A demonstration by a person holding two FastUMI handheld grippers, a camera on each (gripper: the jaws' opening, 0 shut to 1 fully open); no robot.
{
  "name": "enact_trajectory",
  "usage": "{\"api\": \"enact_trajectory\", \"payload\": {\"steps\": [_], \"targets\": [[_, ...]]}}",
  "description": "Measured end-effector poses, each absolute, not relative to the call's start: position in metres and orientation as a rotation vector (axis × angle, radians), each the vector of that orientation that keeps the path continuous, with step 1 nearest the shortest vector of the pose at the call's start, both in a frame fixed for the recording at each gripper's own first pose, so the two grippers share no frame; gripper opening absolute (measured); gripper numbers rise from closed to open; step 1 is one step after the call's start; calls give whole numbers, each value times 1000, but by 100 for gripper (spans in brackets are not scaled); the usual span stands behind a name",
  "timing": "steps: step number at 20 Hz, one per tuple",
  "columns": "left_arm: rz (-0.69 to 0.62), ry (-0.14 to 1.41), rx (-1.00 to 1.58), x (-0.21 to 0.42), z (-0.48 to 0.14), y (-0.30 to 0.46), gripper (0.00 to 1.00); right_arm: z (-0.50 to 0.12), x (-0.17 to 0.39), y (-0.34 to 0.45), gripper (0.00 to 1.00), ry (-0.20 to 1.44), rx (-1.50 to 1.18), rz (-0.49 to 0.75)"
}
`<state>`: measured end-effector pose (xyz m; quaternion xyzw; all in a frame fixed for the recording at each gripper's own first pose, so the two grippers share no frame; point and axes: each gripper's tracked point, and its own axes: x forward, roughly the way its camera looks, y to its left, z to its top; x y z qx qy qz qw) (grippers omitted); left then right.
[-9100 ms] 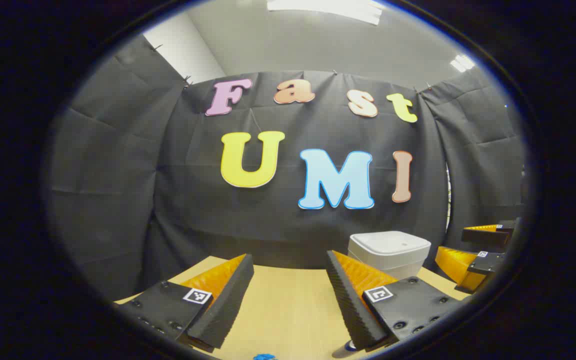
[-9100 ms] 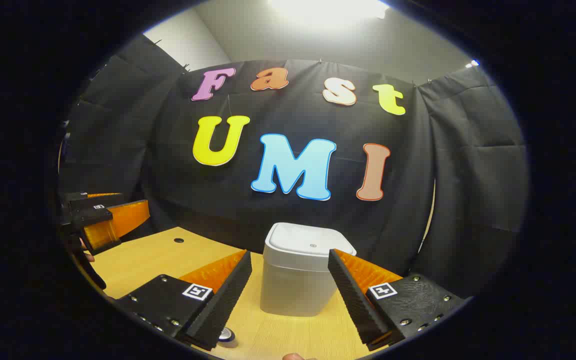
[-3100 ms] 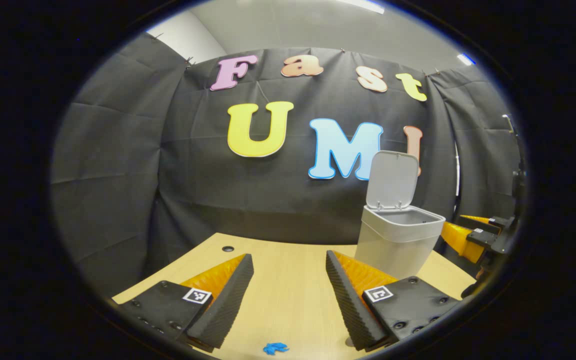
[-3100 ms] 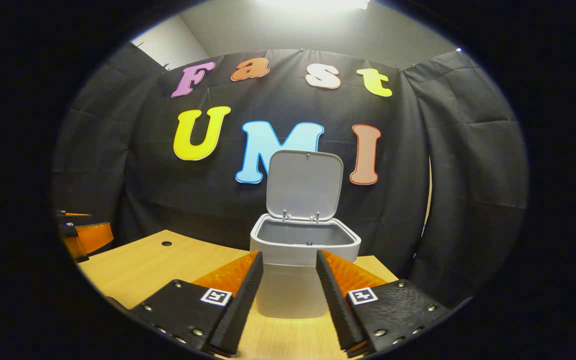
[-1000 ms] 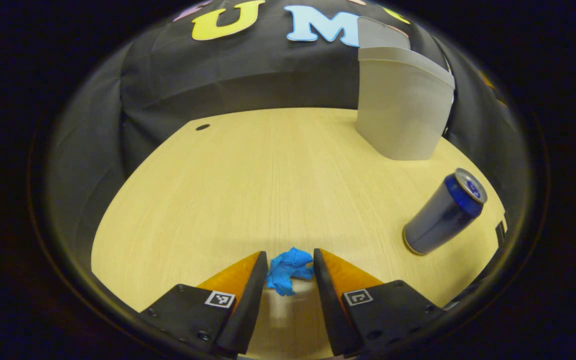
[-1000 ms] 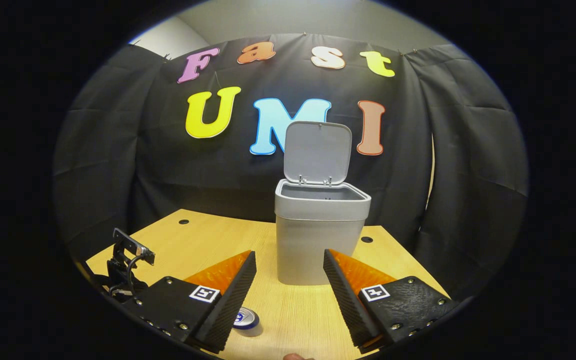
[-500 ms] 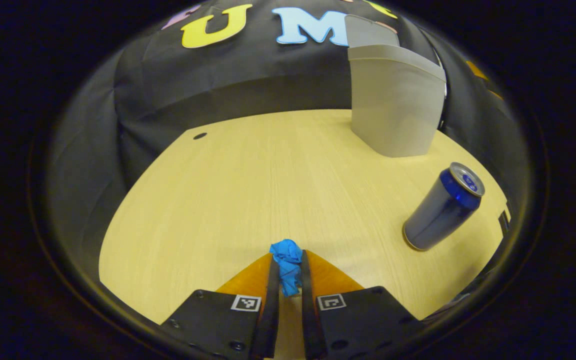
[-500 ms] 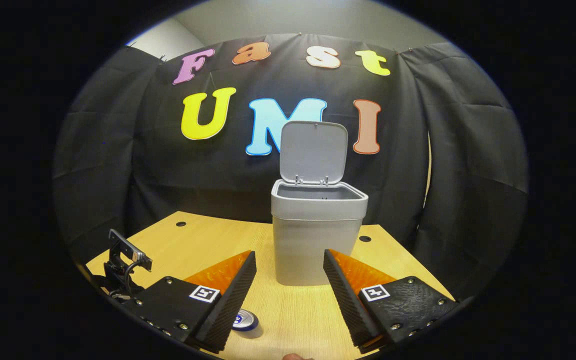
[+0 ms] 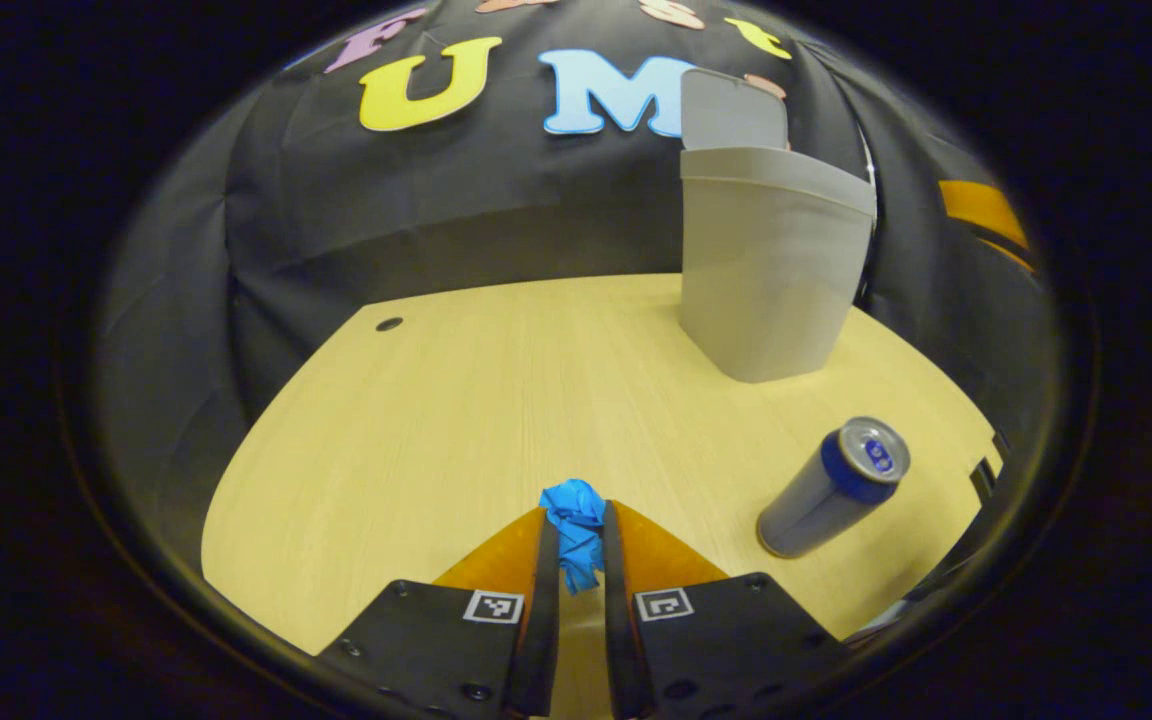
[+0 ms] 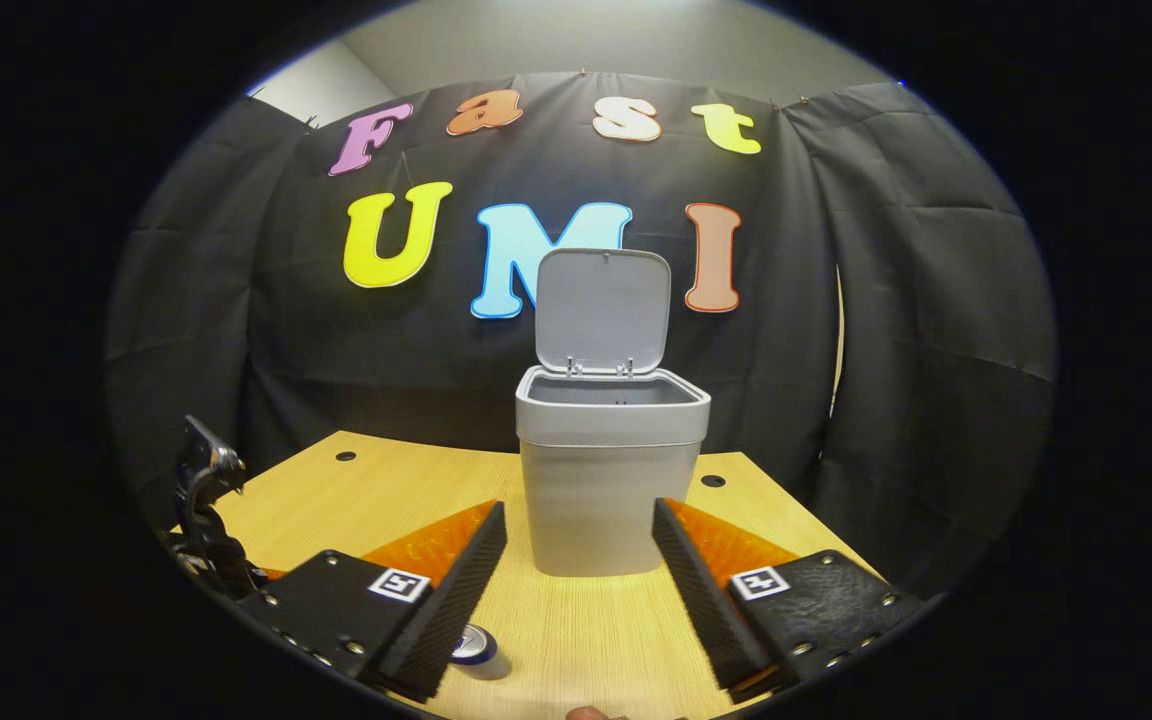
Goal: Press the lid of the desktop garbage bin to open it, pick up the crumpled paper on the desktop and throw it into the bin, then pick up the pop can on the desktop and drop it into the bin, and finally close the garbage bin lid.
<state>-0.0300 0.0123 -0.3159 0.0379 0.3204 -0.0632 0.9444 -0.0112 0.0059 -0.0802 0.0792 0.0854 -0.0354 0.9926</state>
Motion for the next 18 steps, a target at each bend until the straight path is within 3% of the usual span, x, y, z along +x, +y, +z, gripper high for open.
{"api": "enact_trajectory", "payload": {"steps": [1, 8, 10, 18], "targets": [[-133, 637, 72, -27, -309, 9, 29, -81, -11, 3, 98, 171, 160, -76], [-165, 499, 55, 2, -241, -13, 29, -84, -14, -10, 98, 169, 189, -110], [-176, 468, 20, 10, -223, -24, 24, -85, -14, -14, 98, 171, 193, -121], [-238, 345, -13, 46, -153, -66, 27, -84, -18, -26, 98, 162, 211, -144]]}}
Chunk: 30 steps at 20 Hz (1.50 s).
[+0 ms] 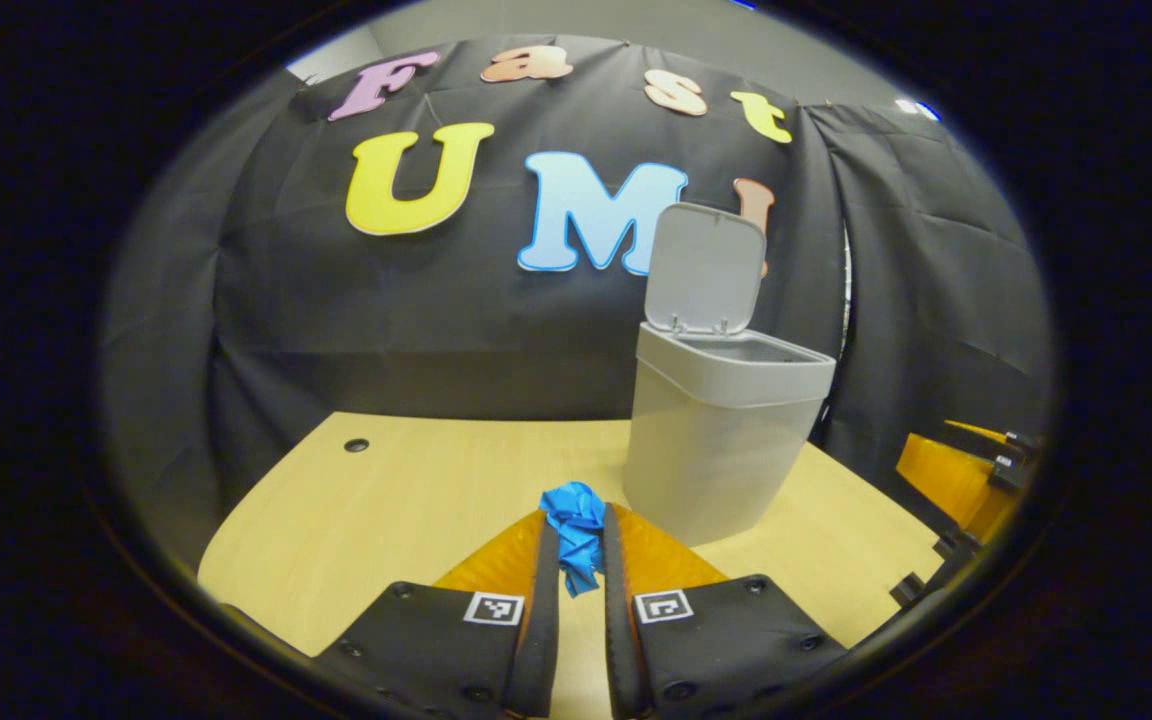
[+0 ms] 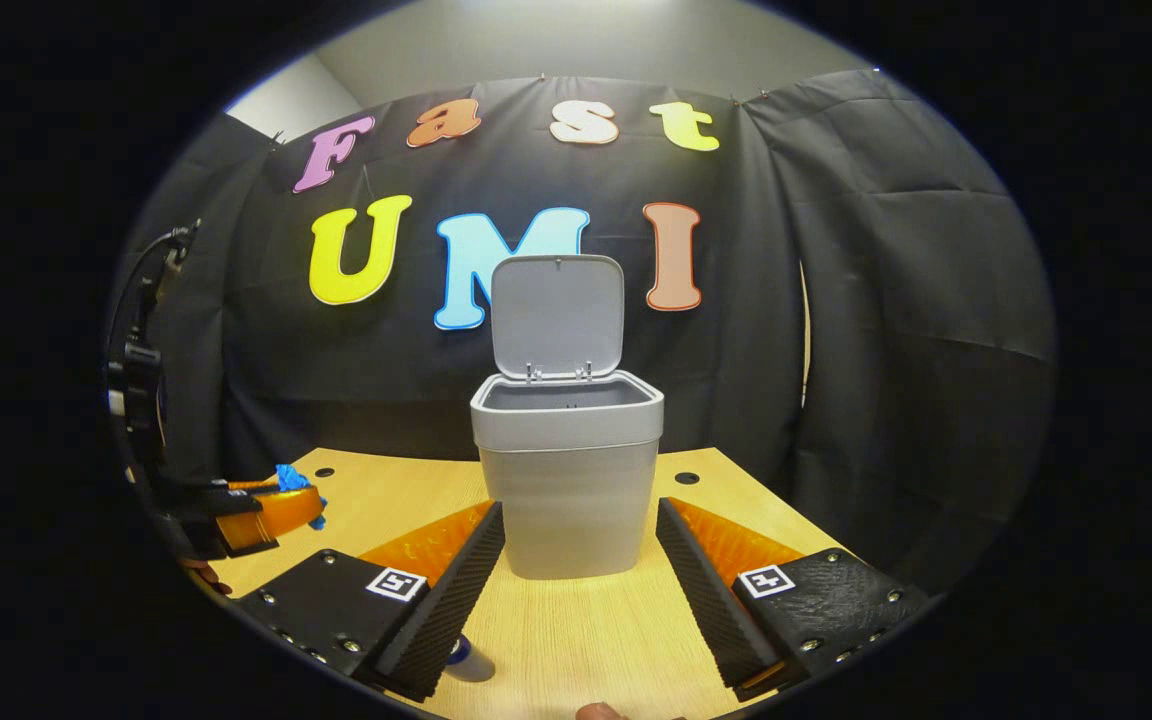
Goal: Press the lid of the desktop garbage bin to open it, pick up the crumpled paper on the desktop and throw it into the bin, then pick up the pop can on the desktop and drop it into the bin, and finally close the garbage bin lid.
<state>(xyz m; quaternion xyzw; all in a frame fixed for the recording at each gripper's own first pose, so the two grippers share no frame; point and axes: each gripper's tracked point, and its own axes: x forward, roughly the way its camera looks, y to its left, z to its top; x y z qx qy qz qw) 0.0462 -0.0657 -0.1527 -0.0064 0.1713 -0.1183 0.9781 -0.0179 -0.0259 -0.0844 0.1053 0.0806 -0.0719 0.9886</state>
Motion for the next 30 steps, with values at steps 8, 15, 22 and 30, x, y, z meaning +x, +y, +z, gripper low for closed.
{"api": "enact_trajectory", "payload": {"steps": [8, 15, 22, 30], "targets": [[-352, 259, -28, 84, -109, -127, 28, -84, -24, -46, 98, 155, 200, -191], [-436, 196, -20, 118, -89, -175, 28, -88, -27, -63, 97, 170, 180, -252], [-482, 140, -8, 155, -76, -206, 25, -95, -24, -68, 98, 203, 162, -289], [-538, 110, 19, 199, -89, -248, 28, -106, -34, -83, 98, 258, 145, -356]]}}
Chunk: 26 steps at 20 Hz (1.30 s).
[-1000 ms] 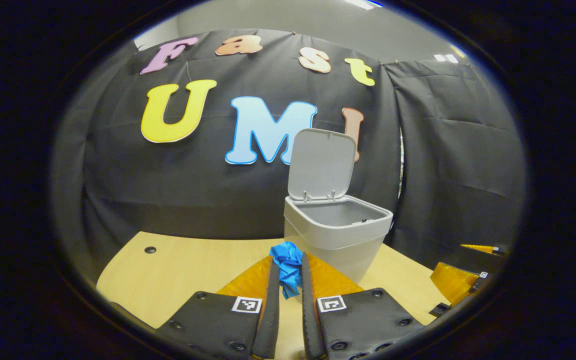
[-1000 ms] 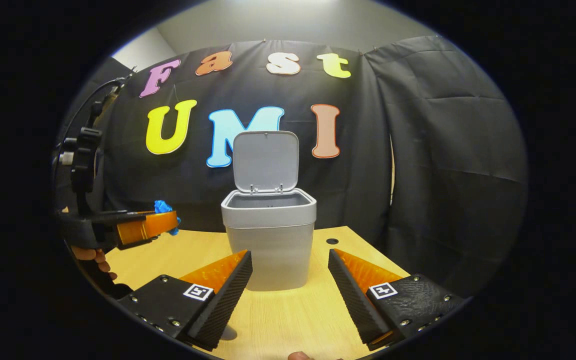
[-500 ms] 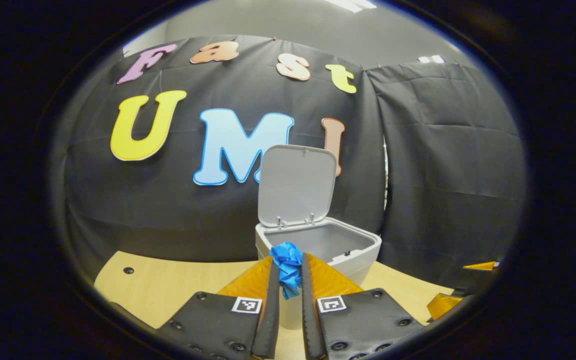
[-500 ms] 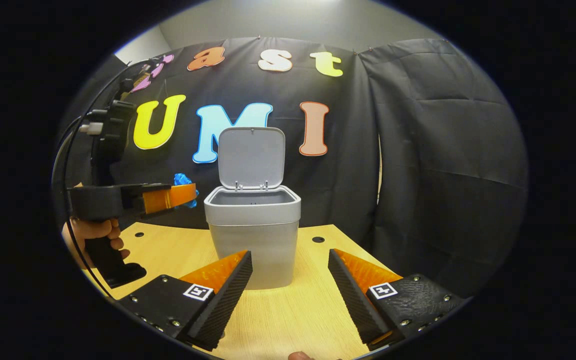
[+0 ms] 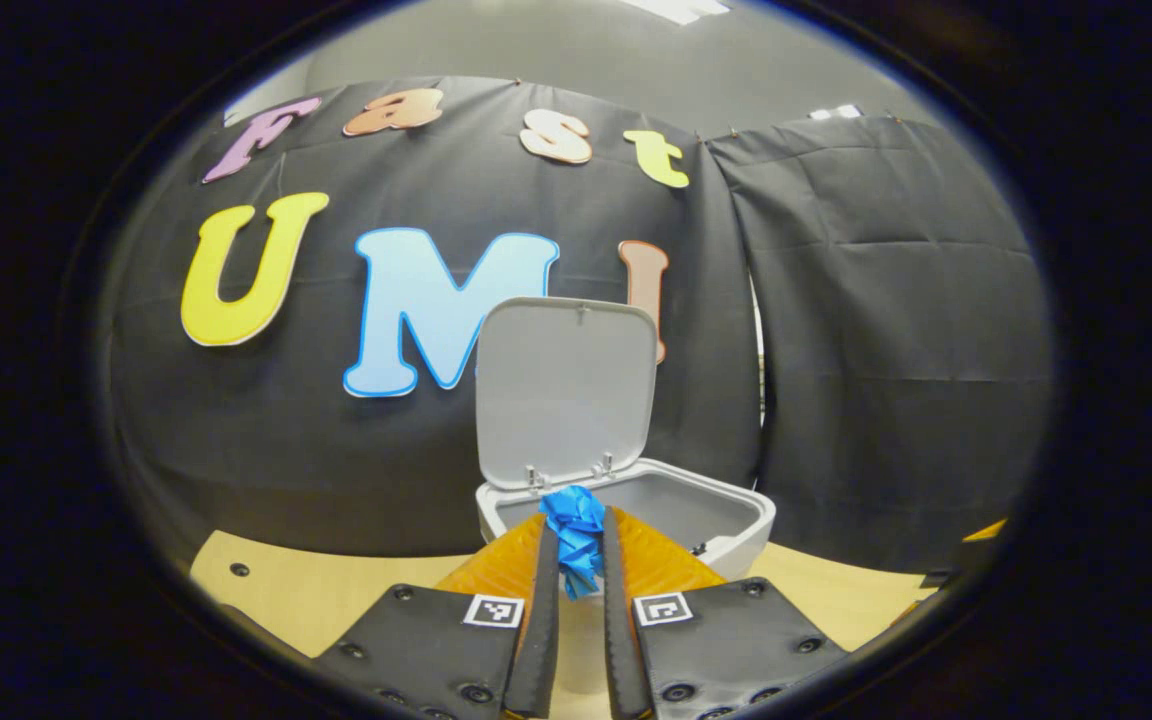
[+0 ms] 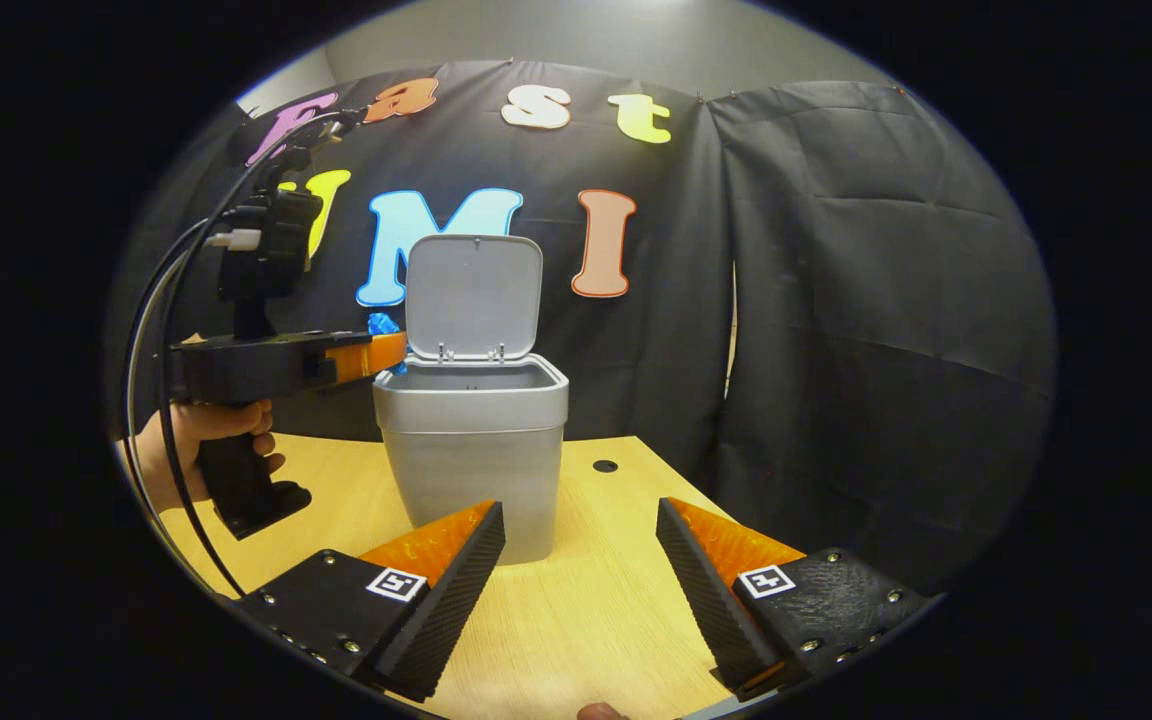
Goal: Press the lid of the desktop garbage bin to open it, pick up the crumpled paper on the desktop and throw it into the bin, then pick up the pop can on the desktop and drop it into the bin, and finally close the garbage bin lid.
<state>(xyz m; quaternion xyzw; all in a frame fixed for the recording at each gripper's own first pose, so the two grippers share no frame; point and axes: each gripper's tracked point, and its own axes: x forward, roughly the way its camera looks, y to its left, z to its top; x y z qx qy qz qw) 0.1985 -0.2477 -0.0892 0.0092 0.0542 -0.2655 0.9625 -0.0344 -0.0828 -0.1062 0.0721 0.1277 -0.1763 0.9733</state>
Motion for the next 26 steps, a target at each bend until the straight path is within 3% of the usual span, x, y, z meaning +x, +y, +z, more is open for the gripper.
{"api": "enact_trajectory", "payload": {"steps": [5, 7, 9, 12, 14, 16, 21, 26], "targets": [[-545, 117, 32, 216, -102, -261, 28, -106, -39, -84, 98, 275, 121, -365], [-544, 134, 44, 219, -108, -262, 34, -105, -43, -87, 98, 273, 118, -377], [-550, 150, 41, 220, -112, -264, 46, -106, -44, -91, 98, 274, 124, -387], [-556, 157, 26, 218, -113, -262, 51, -108, -43, -92, 98, 277, 138, -388], [-556, 156, 23, 217, -111, -260, 62, -109, -42, -89, 98, 279, 142, -377], [-560, 155, 17, 212, -109, -260, 63, -108, -39, -86, 98, 275, 138, -364], [-546, 132, 12, 199, -97, -249, 87, -107, -31, -75, 98, 266, 149, -316], [-468, 120, 3, 182, -90, -214, 93, -105, -25, -54, 98, 253, 148, -243]]}}
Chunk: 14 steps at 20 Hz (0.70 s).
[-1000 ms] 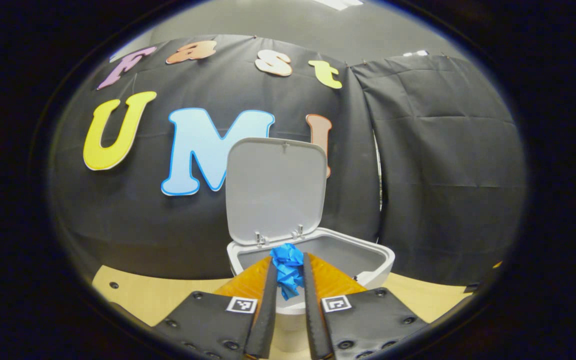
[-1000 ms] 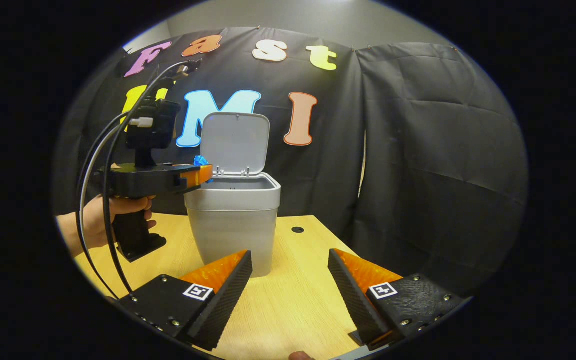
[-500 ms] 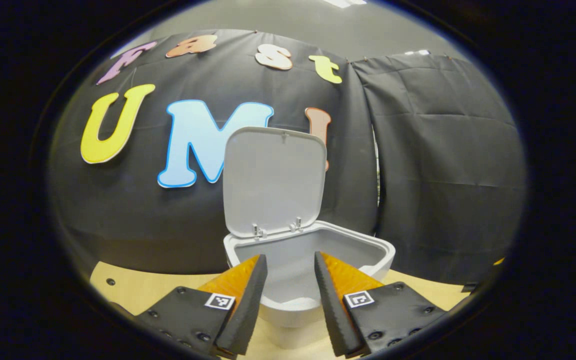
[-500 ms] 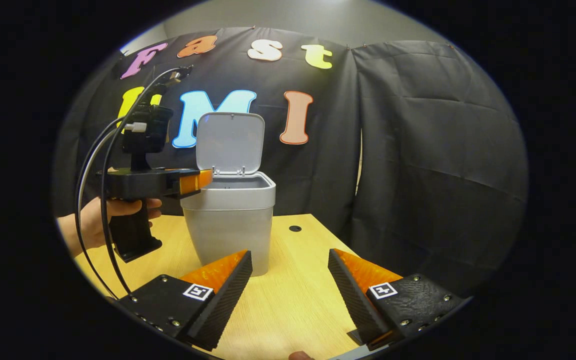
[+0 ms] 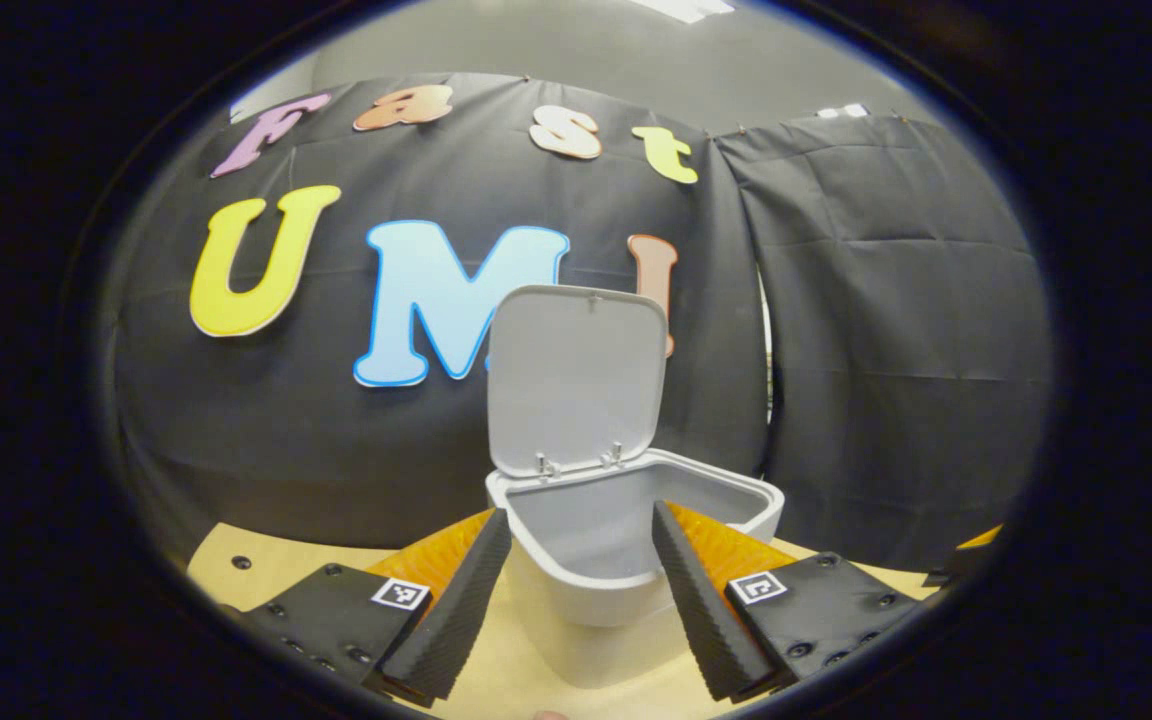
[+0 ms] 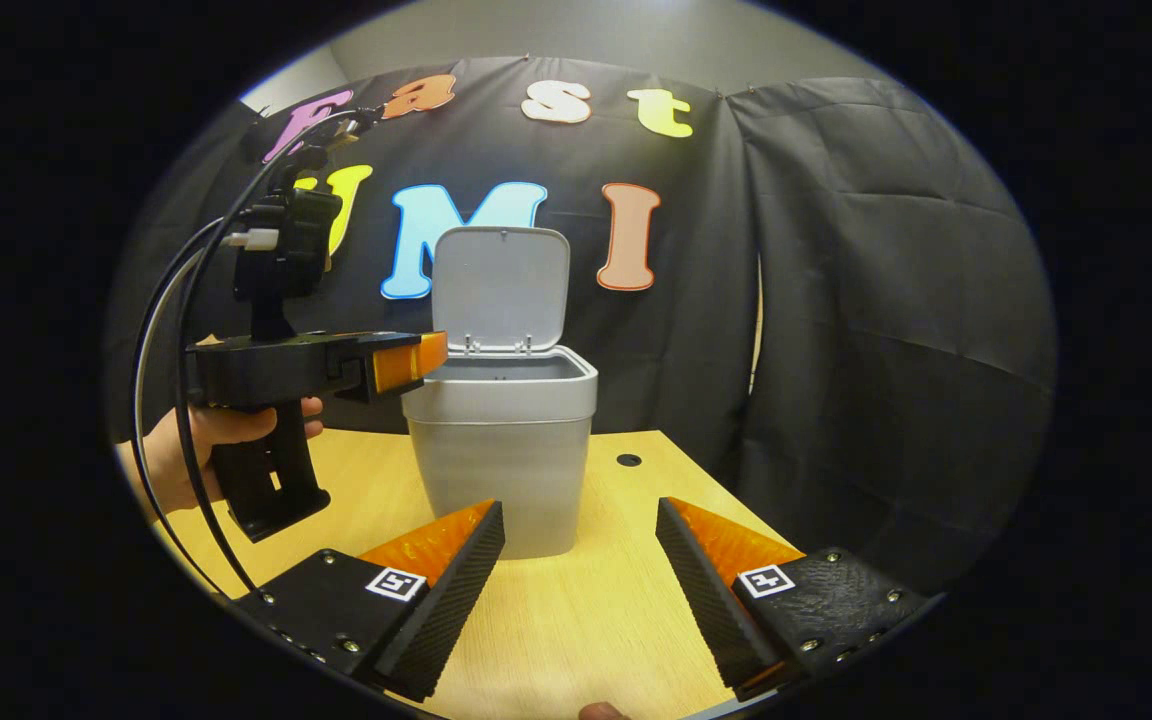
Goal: Press the lid of the desktop garbage bin to open it, pick up the crumpled paper on the desktop and throw it into the bin, then pick up the pop can on the desktop and drop it into the bin, and finally close the garbage bin lid.
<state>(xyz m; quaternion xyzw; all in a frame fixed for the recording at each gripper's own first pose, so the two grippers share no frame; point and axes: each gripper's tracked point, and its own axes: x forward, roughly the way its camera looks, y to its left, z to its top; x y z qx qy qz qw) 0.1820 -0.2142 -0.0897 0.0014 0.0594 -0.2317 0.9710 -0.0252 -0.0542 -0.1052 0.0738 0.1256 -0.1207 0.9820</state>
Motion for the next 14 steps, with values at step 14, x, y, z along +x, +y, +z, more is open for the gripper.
{"api": "enact_trajectory", "payload": {"steps": [14], "targets": [[-300, 114, -17, 144, -83, -112, 95, -103, -10, 16, 98, 249, 125, -4]]}}
